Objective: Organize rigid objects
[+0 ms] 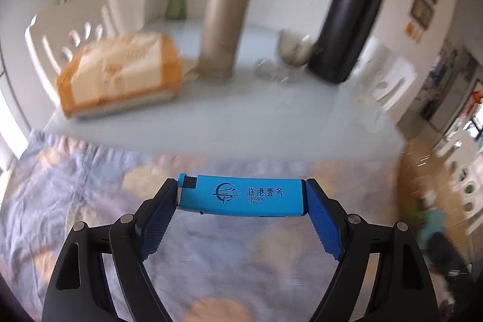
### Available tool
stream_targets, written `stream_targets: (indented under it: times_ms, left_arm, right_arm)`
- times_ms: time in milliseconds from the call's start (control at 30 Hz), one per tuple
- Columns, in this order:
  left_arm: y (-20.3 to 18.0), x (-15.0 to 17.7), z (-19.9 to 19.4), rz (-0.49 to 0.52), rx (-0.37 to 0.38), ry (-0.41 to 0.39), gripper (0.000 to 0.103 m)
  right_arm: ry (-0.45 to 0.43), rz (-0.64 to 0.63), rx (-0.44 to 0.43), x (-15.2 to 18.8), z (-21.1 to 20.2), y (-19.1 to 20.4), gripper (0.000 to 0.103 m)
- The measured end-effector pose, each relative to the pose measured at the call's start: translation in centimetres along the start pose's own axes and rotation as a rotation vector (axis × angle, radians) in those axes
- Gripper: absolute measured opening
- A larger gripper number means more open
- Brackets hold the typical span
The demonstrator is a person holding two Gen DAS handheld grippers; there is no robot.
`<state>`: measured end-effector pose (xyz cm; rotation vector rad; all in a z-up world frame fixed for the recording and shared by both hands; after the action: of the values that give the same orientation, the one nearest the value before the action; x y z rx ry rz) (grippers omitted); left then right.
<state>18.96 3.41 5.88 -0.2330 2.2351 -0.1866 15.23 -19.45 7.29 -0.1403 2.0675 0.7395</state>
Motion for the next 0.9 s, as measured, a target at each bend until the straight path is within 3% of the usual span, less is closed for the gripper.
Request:
stream_targets:
  times_ms: [133, 233, 567, 700, 800, 833, 867, 900]
  left_arm:
    - [-4.5, -0.8, -3.0, 0.082, 0.041, -0.072, 0.081]
    - [-8.1, -0.5, -3.4, 0.148, 0.082, -0.078, 0.082]
    - [-17.5, 0.6, -0.1, 0.267, 0.166, 0.004, 0.082]
    - [-19.5, 1.2, 1.2, 0.304, 0.162, 0.033, 0.082]
    - [-19.2, 1.4, 2.2, 0.246, 0.186, 0.082, 0.084]
    - [-18.8, 1.3, 2.3, 0.222, 0.189, 0.083, 0.085]
    - [-18.3, 1.2, 2.4, 0.194, 0.188, 0.081, 0.091]
    - [-17.9, 1.2, 2.5, 0.178, 0.179, 0.077, 0.093]
  right_arm:
    - [-0.056, 0.010, 0.027, -1.3, -1.7, -1.0, 0.033]
    - [-0.096, 0.029, 0.065, -2.0, -3.1, -2.4, 0.033]
    - [-0.164, 0.175, 0.232, -3.0, -6.2, -9.9, 0.033]
    - [-0.170, 0.225, 0.268, -3.1, -7.2, -12.2, 0.033]
    - [-0.151, 0.276, 0.266, -3.0, -7.4, -13.5, 0.035]
    - [-0.147, 0.302, 0.260, -2.9, -7.3, -13.9, 0.043]
    - [-0.156, 0.319, 0.258, -3.0, -7.4, -14.2, 0.066]
    - [-0.177, 0.338, 0.245, -3.0, -7.7, -14.4, 0.082]
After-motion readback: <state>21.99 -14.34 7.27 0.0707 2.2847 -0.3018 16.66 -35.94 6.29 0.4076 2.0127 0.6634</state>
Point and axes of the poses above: each gripper's, at about its wrist camera, not at the fingertips, and z roughly the way its jaws point, y to its left, x to its underside, the point moved 2 cm from there along z, roughly the way its jaws point, and after that the axes turned 4 degrees about -y, right-handed, at the moved point
